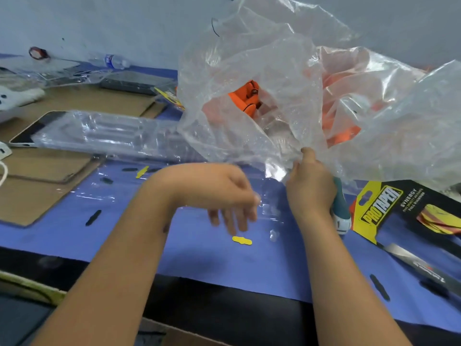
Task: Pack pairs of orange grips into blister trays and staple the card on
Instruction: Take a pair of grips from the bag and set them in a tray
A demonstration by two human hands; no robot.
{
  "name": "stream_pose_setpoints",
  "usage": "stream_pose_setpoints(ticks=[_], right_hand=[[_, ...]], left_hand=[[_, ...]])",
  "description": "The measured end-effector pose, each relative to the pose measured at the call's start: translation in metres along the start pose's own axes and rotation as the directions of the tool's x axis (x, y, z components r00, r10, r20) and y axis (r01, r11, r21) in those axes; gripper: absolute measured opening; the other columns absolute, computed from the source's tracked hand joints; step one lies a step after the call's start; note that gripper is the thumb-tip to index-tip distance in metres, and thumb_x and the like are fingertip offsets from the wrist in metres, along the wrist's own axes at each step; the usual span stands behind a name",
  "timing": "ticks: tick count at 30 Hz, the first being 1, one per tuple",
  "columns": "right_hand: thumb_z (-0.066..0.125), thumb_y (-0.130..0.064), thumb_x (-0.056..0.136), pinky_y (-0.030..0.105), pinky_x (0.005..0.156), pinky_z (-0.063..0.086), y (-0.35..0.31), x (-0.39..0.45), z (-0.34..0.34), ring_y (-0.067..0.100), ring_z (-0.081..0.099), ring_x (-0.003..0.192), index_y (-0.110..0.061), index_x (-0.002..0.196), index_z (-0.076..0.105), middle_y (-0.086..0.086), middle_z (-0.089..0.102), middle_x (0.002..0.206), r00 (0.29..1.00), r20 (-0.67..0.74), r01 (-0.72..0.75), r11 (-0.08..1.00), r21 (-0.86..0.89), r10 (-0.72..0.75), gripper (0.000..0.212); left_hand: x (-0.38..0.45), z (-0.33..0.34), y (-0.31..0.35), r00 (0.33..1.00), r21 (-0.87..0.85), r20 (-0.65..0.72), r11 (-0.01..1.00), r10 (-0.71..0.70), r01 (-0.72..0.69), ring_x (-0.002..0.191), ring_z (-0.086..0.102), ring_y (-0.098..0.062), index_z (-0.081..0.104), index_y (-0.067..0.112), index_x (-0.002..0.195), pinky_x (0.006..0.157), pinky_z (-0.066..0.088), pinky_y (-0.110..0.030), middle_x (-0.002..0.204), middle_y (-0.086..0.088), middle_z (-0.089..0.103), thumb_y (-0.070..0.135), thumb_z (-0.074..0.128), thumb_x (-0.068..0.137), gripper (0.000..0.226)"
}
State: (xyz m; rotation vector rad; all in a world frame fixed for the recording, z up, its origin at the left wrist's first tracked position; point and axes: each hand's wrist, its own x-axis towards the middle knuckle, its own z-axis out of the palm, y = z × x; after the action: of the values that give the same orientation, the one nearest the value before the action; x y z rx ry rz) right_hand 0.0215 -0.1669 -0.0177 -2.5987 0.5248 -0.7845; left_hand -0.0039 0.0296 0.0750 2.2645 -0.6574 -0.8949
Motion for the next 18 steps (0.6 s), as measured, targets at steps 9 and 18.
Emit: stream_pose_setpoints(ticks=[9,18], right_hand=[[0.051,-0.017,0.092,0.037,0.071,0.035,-0.026,0.004,-0.018,0.033,0.048,0.1,-0.001,0.097,0.068,0.016,0.057,0.105,0.986,-0.07,0.144,0.986,-0.078,-0.15,0.024],[0.04,-0.01,0.096,0.04,0.084,0.043,-0.083,0.098,0.023,0.034,0.053,0.103,-0.002,0.109,0.063,0.017,0.06,0.11,0.943,0.229,0.128,0.901,0.415,-0.24,0.028]], left_hand=[[0.112,0.019,-0.04,0.831,0.517,-0.55,0.817,0.088,0.256,0.144,0.019,-0.025,0.039,0.027,0.141,0.113,0.011,-0.062,0.151,-0.004,0.032,0.035,0.028,0.101,0.043],[0.139,0.024,-0.042,0.709,0.558,-0.645,0.809,0.284,0.183,0.125,0.041,-0.022,0.05,0.024,0.125,0.109,0.013,-0.054,0.127,0.004,0.054,0.038,0.032,0.098,0.035]])
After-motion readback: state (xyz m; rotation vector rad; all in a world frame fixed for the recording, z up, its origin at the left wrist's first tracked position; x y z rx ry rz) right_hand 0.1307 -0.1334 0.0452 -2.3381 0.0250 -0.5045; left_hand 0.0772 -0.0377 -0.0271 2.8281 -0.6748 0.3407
